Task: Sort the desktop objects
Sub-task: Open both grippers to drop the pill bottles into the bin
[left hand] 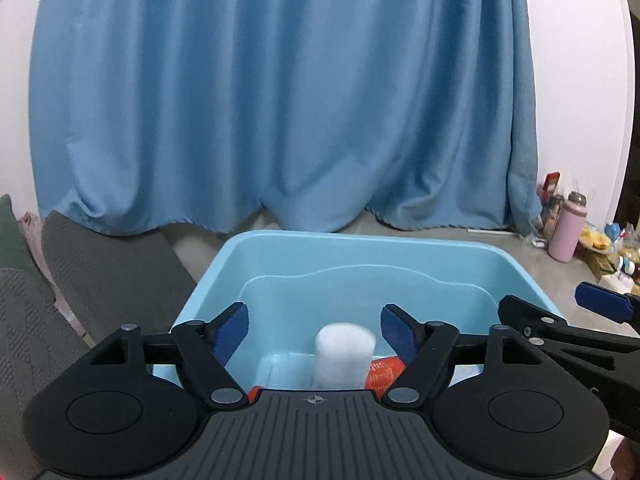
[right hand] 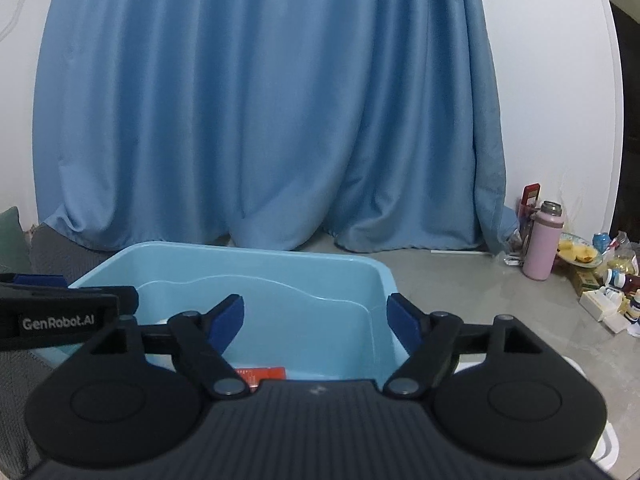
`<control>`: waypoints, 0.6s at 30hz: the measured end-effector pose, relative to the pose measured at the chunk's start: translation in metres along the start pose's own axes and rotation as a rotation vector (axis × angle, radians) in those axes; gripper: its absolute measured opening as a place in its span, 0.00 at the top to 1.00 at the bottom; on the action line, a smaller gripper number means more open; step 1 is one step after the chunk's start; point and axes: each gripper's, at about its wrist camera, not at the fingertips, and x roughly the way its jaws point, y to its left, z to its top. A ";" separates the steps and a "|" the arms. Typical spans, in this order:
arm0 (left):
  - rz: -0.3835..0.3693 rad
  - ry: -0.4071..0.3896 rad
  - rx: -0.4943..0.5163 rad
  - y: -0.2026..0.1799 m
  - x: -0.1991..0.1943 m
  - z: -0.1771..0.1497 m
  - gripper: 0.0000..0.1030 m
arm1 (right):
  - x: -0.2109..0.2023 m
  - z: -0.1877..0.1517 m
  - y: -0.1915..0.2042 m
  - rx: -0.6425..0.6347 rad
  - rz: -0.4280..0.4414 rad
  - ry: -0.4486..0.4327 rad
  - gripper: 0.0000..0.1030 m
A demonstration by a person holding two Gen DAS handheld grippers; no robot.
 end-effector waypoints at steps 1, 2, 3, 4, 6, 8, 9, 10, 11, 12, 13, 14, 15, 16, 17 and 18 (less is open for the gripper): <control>0.001 -0.005 -0.009 0.000 -0.003 0.000 0.24 | -0.002 0.000 -0.002 0.004 -0.001 -0.003 0.24; 0.001 -0.009 -0.015 0.000 -0.006 -0.001 0.23 | -0.005 0.000 -0.003 0.008 -0.002 -0.006 0.24; 0.002 -0.011 -0.018 -0.001 -0.010 -0.002 0.23 | -0.008 -0.001 -0.005 0.013 -0.001 -0.006 0.23; 0.005 -0.014 -0.019 -0.001 -0.013 -0.004 0.23 | -0.011 -0.002 -0.006 0.014 -0.001 -0.007 0.23; 0.012 -0.019 -0.021 -0.003 -0.022 -0.008 0.23 | -0.018 -0.004 -0.009 0.016 -0.001 -0.009 0.23; 0.015 -0.019 -0.026 -0.004 -0.029 -0.012 0.23 | -0.024 -0.007 -0.010 0.015 -0.001 -0.006 0.23; 0.015 -0.018 -0.029 -0.005 -0.033 -0.014 0.23 | -0.027 -0.008 -0.011 0.016 -0.001 -0.005 0.23; 0.016 -0.017 -0.031 -0.006 -0.037 -0.017 0.23 | -0.031 -0.010 -0.011 0.018 0.000 -0.004 0.23; 0.018 -0.018 -0.033 -0.007 -0.042 -0.019 0.23 | -0.035 -0.012 -0.012 0.019 0.000 -0.003 0.23; 0.020 -0.018 -0.033 -0.008 -0.046 -0.022 0.23 | -0.039 -0.014 -0.013 0.019 0.001 -0.001 0.23; 0.021 -0.017 -0.032 -0.009 -0.051 -0.025 0.23 | -0.042 -0.015 -0.013 0.020 0.002 0.000 0.23; 0.021 -0.016 -0.031 -0.010 -0.056 -0.028 0.23 | -0.046 -0.018 -0.015 0.021 0.001 0.003 0.23; 0.021 -0.015 -0.031 -0.011 -0.060 -0.031 0.23 | -0.049 -0.020 -0.016 0.021 0.001 0.005 0.23; 0.021 -0.014 -0.031 -0.012 -0.065 -0.035 0.23 | -0.053 -0.022 -0.017 0.021 0.001 0.007 0.23; 0.023 -0.012 -0.030 -0.013 -0.069 -0.039 0.23 | -0.057 -0.025 -0.018 0.021 0.001 0.011 0.23; 0.024 -0.011 -0.029 -0.014 -0.073 -0.043 0.23 | -0.061 -0.029 -0.020 0.021 0.001 0.015 0.23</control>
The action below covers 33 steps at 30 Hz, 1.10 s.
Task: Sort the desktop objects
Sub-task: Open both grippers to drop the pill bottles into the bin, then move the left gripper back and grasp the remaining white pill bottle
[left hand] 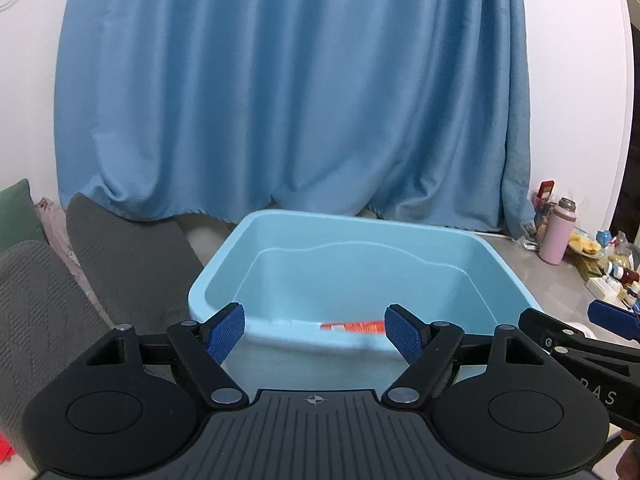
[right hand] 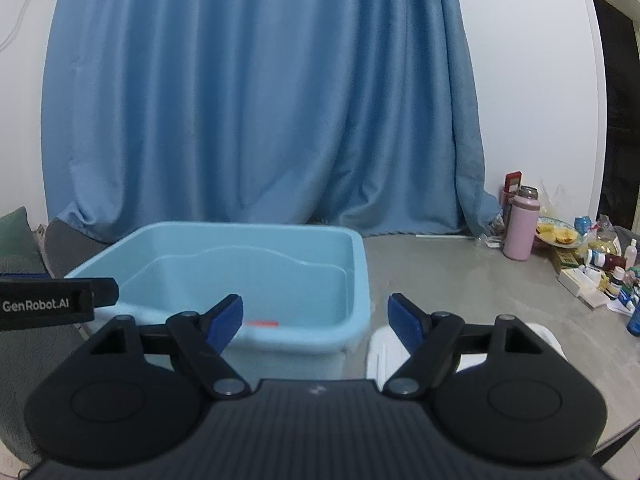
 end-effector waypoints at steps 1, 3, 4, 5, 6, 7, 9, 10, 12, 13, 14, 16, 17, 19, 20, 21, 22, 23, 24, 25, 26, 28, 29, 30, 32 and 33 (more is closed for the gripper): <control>0.000 0.003 0.001 -0.001 -0.004 -0.004 0.23 | -0.004 -0.004 -0.001 0.000 0.000 0.004 0.23; -0.001 0.010 0.001 -0.003 -0.012 -0.014 0.23 | -0.012 -0.011 -0.005 -0.001 0.000 0.012 0.22; -0.003 0.016 0.001 -0.005 -0.015 -0.019 0.23 | -0.016 -0.015 -0.007 -0.003 -0.001 0.017 0.22; -0.007 0.023 0.002 -0.007 -0.018 -0.025 0.23 | -0.019 -0.020 -0.009 -0.003 -0.002 0.024 0.22; -0.010 0.031 0.002 -0.009 -0.021 -0.031 0.23 | -0.023 -0.025 -0.011 -0.002 -0.004 0.031 0.22; -0.012 0.036 0.004 -0.010 -0.024 -0.036 0.23 | -0.026 -0.028 -0.012 -0.004 -0.005 0.036 0.22; -0.012 0.042 0.009 -0.015 -0.030 -0.047 0.23 | -0.033 -0.036 -0.015 -0.010 -0.004 0.045 0.22; -0.014 0.044 0.011 -0.017 -0.032 -0.052 0.23 | -0.036 -0.039 -0.017 -0.012 -0.004 0.048 0.22; -0.018 0.048 0.013 -0.020 -0.038 -0.062 0.23 | -0.042 -0.046 -0.019 -0.018 -0.007 0.054 0.22; -0.020 0.051 0.015 -0.022 -0.040 -0.067 0.23 | -0.045 -0.049 -0.021 -0.018 -0.009 0.056 0.22; -0.022 0.055 0.018 -0.024 -0.042 -0.071 0.23 | -0.047 -0.052 -0.023 -0.016 -0.009 0.060 0.22; -0.025 0.060 0.021 -0.028 -0.044 -0.080 0.23 | -0.050 -0.058 -0.028 -0.004 -0.010 0.069 0.22; -0.027 0.062 0.022 -0.030 -0.045 -0.084 0.23 | -0.052 -0.061 -0.030 0.000 -0.012 0.076 0.22; -0.030 0.063 0.025 -0.034 -0.046 -0.091 0.23 | -0.055 -0.067 -0.033 -0.001 -0.015 0.085 0.22; -0.030 0.066 0.028 -0.037 -0.046 -0.095 0.23 | -0.056 -0.069 -0.035 -0.003 -0.017 0.084 0.22; -0.033 0.068 0.030 -0.038 -0.046 -0.098 0.23 | -0.057 -0.071 -0.036 -0.006 -0.019 0.082 0.22; -0.036 0.070 0.033 -0.041 -0.045 -0.101 0.23 | -0.059 -0.073 -0.039 -0.007 -0.020 0.079 0.22; -0.037 0.071 0.037 -0.043 -0.045 -0.103 0.23 | -0.059 -0.076 -0.041 -0.005 -0.023 0.077 0.22; -0.038 0.070 0.041 -0.045 -0.044 -0.106 0.23 | -0.060 -0.078 -0.043 -0.002 -0.025 0.075 0.22; -0.040 0.068 0.046 -0.047 -0.044 -0.110 0.23 | -0.060 -0.080 -0.045 0.004 -0.030 0.078 0.22; -0.042 0.067 0.049 -0.048 -0.043 -0.113 0.23 | -0.060 -0.083 -0.047 0.010 -0.035 0.081 0.22; -0.042 0.070 0.053 -0.050 -0.041 -0.118 0.23 | -0.062 -0.089 -0.051 0.028 -0.046 0.088 0.22; -0.046 0.074 0.052 -0.051 -0.040 -0.120 0.23 | -0.062 -0.091 -0.053 0.032 -0.046 0.091 0.22; -0.049 0.077 0.050 -0.051 -0.038 -0.123 0.23 | -0.064 -0.094 -0.054 0.028 -0.046 0.090 0.22; -0.047 0.082 0.055 -0.054 -0.033 -0.127 0.23 | -0.065 -0.098 -0.056 0.019 -0.061 0.079 0.22; -0.046 0.083 0.060 -0.055 -0.031 -0.129 0.23 | -0.065 -0.100 -0.057 0.022 -0.067 0.073 0.22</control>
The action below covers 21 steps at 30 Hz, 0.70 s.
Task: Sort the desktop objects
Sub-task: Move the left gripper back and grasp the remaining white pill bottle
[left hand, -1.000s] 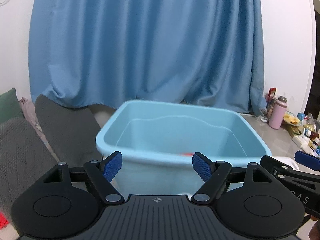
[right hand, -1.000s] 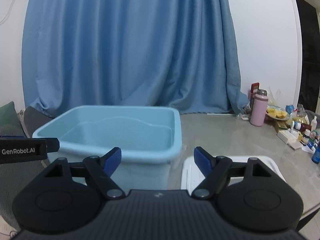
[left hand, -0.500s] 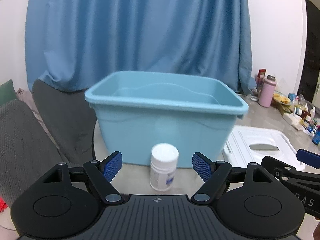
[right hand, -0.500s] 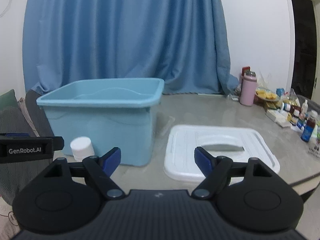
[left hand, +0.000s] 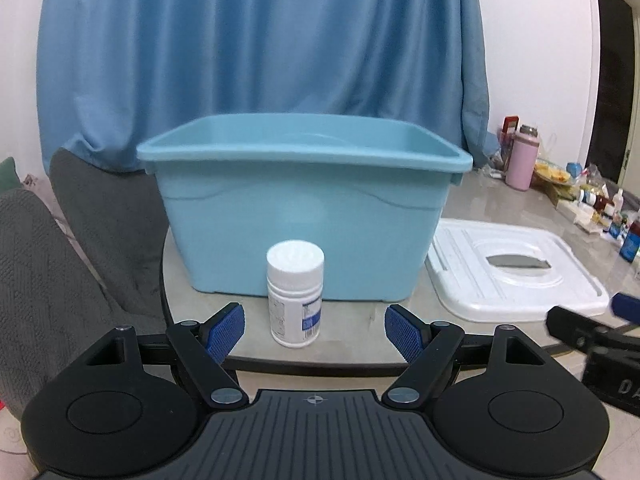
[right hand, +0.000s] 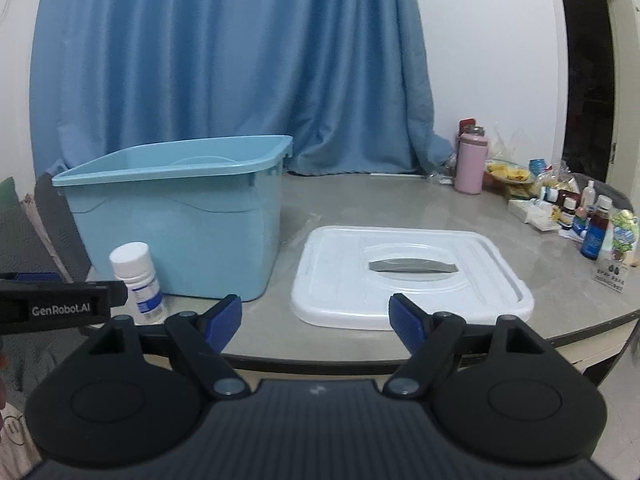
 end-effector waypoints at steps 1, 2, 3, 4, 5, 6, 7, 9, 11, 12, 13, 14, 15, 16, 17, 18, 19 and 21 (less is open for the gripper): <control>0.000 0.001 0.003 -0.001 0.003 -0.003 0.23 | 0.000 -0.002 -0.001 0.005 -0.003 0.001 0.22; 0.000 0.002 0.004 -0.002 0.006 -0.005 0.23 | 0.000 -0.004 -0.002 0.010 -0.007 0.003 0.22; 0.000 0.004 0.003 -0.003 0.009 -0.006 0.23 | 0.001 -0.006 -0.003 0.010 -0.007 0.009 0.22; 0.000 0.006 0.003 -0.003 0.012 -0.008 0.23 | 0.001 -0.007 -0.003 0.006 -0.006 0.014 0.22; 0.001 0.007 0.003 -0.004 0.016 -0.009 0.23 | 0.002 -0.008 -0.003 0.000 -0.010 0.015 0.22; 0.004 0.008 0.004 -0.005 0.019 -0.009 0.23 | 0.003 -0.009 -0.003 -0.005 -0.014 0.017 0.22; 0.007 0.009 0.003 -0.005 0.023 -0.010 0.23 | 0.003 -0.009 -0.004 -0.007 -0.017 0.018 0.22; 0.010 0.012 -0.001 -0.004 0.031 -0.010 0.23 | 0.005 -0.009 -0.006 -0.003 -0.023 0.022 0.22; 0.012 0.016 -0.006 -0.002 0.038 -0.009 0.23 | 0.008 -0.009 -0.008 -0.002 -0.034 0.024 0.22; 0.014 0.018 -0.008 -0.001 0.042 -0.009 0.23 | 0.009 -0.009 -0.010 -0.003 -0.041 0.024 0.22; 0.016 0.020 -0.009 0.000 0.046 -0.009 0.23 | 0.011 -0.009 -0.010 -0.006 -0.047 0.026 0.22; 0.017 0.022 -0.009 0.001 0.050 -0.009 0.23 | 0.013 -0.009 -0.011 -0.007 -0.051 0.029 0.22; 0.016 0.024 -0.008 0.002 0.054 -0.009 0.23 | 0.015 -0.009 -0.011 -0.005 -0.055 0.031 0.22; 0.016 0.025 -0.007 0.003 0.058 -0.009 0.23 | 0.017 -0.009 -0.012 -0.003 -0.058 0.034 0.22; 0.016 0.028 -0.007 0.004 0.062 -0.009 0.23 | 0.019 -0.008 -0.013 -0.002 -0.061 0.037 0.22; 0.014 0.032 -0.009 0.006 0.066 -0.009 0.23 | 0.021 -0.008 -0.013 -0.003 -0.064 0.038 0.22; 0.013 0.036 -0.013 0.007 0.070 -0.009 0.23 | 0.024 -0.008 -0.013 -0.004 -0.067 0.039 0.22; 0.014 0.039 -0.017 0.010 0.078 -0.008 0.23 | 0.028 -0.007 -0.012 -0.011 -0.071 0.044 0.22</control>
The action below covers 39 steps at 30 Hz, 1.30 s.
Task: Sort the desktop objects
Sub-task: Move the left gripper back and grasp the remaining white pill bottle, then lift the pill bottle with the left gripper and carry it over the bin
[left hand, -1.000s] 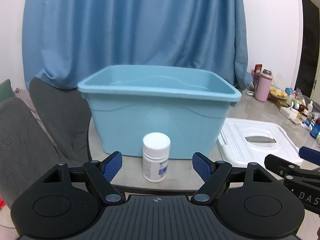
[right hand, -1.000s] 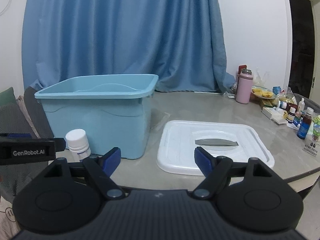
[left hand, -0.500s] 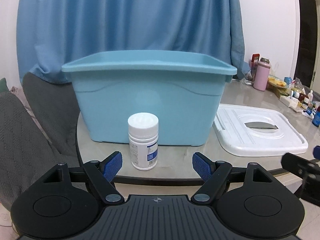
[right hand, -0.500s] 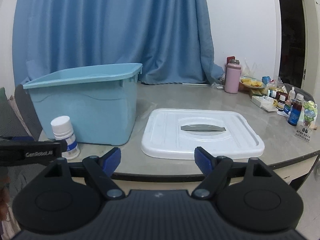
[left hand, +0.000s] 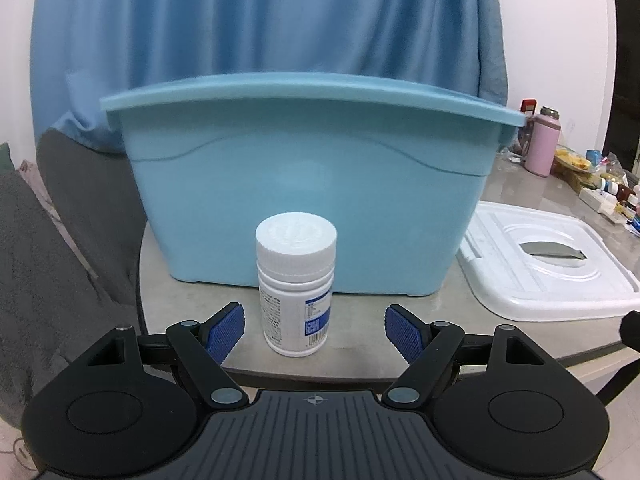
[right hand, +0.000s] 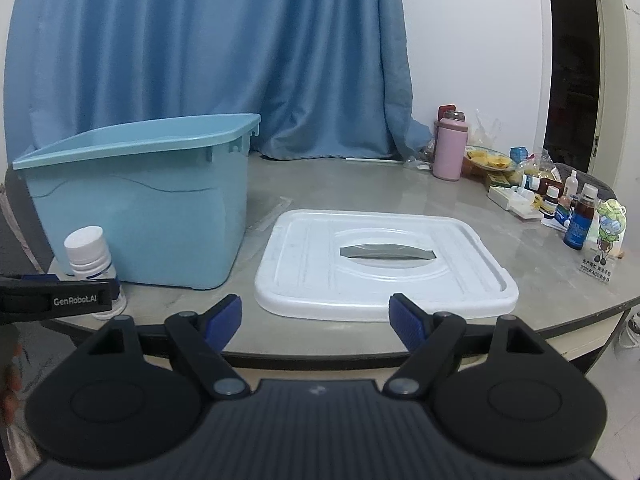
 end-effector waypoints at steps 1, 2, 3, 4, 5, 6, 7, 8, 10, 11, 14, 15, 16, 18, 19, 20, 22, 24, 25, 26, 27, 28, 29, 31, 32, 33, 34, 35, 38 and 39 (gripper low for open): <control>0.001 0.000 0.001 0.001 0.004 0.001 0.23 | 0.002 0.000 0.001 -0.004 -0.002 0.002 0.22; 0.002 0.000 0.005 0.001 0.008 0.001 0.23 | 0.005 0.001 0.002 -0.006 -0.003 0.007 0.22; 0.003 0.001 0.007 0.001 0.013 0.002 0.23 | 0.007 0.001 0.002 -0.008 -0.004 0.010 0.22; 0.002 0.002 0.010 0.002 0.018 0.003 0.23 | 0.009 0.001 0.003 -0.011 -0.005 0.011 0.22; -0.001 0.001 0.009 0.003 0.022 0.004 0.23 | 0.011 0.002 0.004 -0.013 -0.006 0.012 0.22; -0.005 -0.001 0.007 0.004 0.027 0.005 0.23 | 0.013 0.002 0.005 -0.016 -0.008 0.012 0.22; -0.006 -0.005 0.006 0.005 0.031 0.005 0.23 | 0.014 0.002 0.005 -0.019 -0.011 0.013 0.22; -0.008 -0.011 0.007 0.005 0.035 0.006 0.24 | 0.016 0.003 0.006 -0.022 -0.013 0.013 0.22; -0.019 -0.023 0.008 0.006 0.041 0.008 0.28 | 0.018 0.005 0.007 -0.028 -0.013 0.011 0.22; -0.023 -0.034 0.009 0.006 0.044 0.009 0.49 | 0.018 0.006 0.007 -0.031 -0.012 0.010 0.22; -0.028 -0.033 0.008 0.006 0.048 0.014 0.53 | 0.018 0.008 0.007 -0.028 -0.015 0.006 0.22; -0.025 -0.032 0.003 0.006 0.047 0.015 0.53 | 0.017 0.008 0.007 -0.027 -0.014 0.006 0.22; -0.022 -0.029 0.000 0.006 0.046 0.016 0.53 | 0.016 0.008 0.007 -0.026 -0.013 0.006 0.22; -0.013 -0.025 -0.001 0.006 0.042 0.016 0.53 | 0.014 0.008 0.006 -0.023 -0.010 0.007 0.22; -0.009 -0.026 0.000 0.006 0.039 0.016 0.53 | 0.012 0.007 0.006 -0.021 -0.008 0.009 0.22; -0.005 -0.027 -0.001 0.006 0.035 0.016 0.53 | 0.010 0.006 0.006 -0.019 -0.006 0.010 0.22; -0.004 -0.028 -0.011 0.007 0.026 0.016 0.53 | 0.006 0.004 0.006 -0.017 0.001 0.015 0.22; 0.000 -0.033 -0.015 0.008 0.017 0.016 0.53 | 0.001 0.002 0.006 -0.016 0.009 0.021 0.22; 0.002 -0.037 -0.014 0.008 0.011 0.016 0.53 | -0.002 0.001 0.006 -0.015 0.016 0.023 0.22; 0.003 -0.041 -0.014 0.008 0.005 0.017 0.53 | -0.004 0.000 0.007 -0.013 0.022 0.025 0.22; 0.005 -0.044 -0.013 0.007 -0.001 0.018 0.53 | -0.008 -0.001 0.008 -0.011 0.030 0.025 0.22; 0.009 -0.047 -0.013 0.007 -0.006 0.019 0.53 | -0.011 -0.001 0.008 -0.012 0.036 0.025 0.22; 0.011 -0.048 -0.013 0.007 -0.012 0.020 0.53 | -0.014 -0.002 0.009 -0.015 0.042 0.023 0.22; 0.014 -0.051 -0.014 0.009 -0.025 0.022 0.53 | -0.021 -0.003 0.011 -0.020 0.053 0.021 0.22; 0.016 -0.052 -0.015 0.010 -0.031 0.024 0.53 | -0.024 -0.004 0.012 -0.021 0.058 0.020 0.22; 0.018 -0.055 -0.016 0.011 -0.037 0.025 0.53 | -0.028 -0.005 0.012 -0.022 0.063 0.020 0.22; 0.020 -0.059 -0.016 0.012 -0.043 0.027 0.53 | -0.031 -0.005 0.013 -0.021 0.068 0.019 0.22; 0.022 -0.064 -0.017 0.014 -0.049 0.028 0.53 | -0.033 -0.005 0.013 -0.018 0.071 0.018 0.22; 0.026 -0.074 -0.022 0.018 -0.065 0.035 0.53 | -0.039 -0.005 0.012 -0.007 0.077 0.015 0.22; 0.028 -0.077 -0.024 0.019 -0.071 0.037 0.53 | -0.041 -0.005 0.012 -0.003 0.078 0.014 0.22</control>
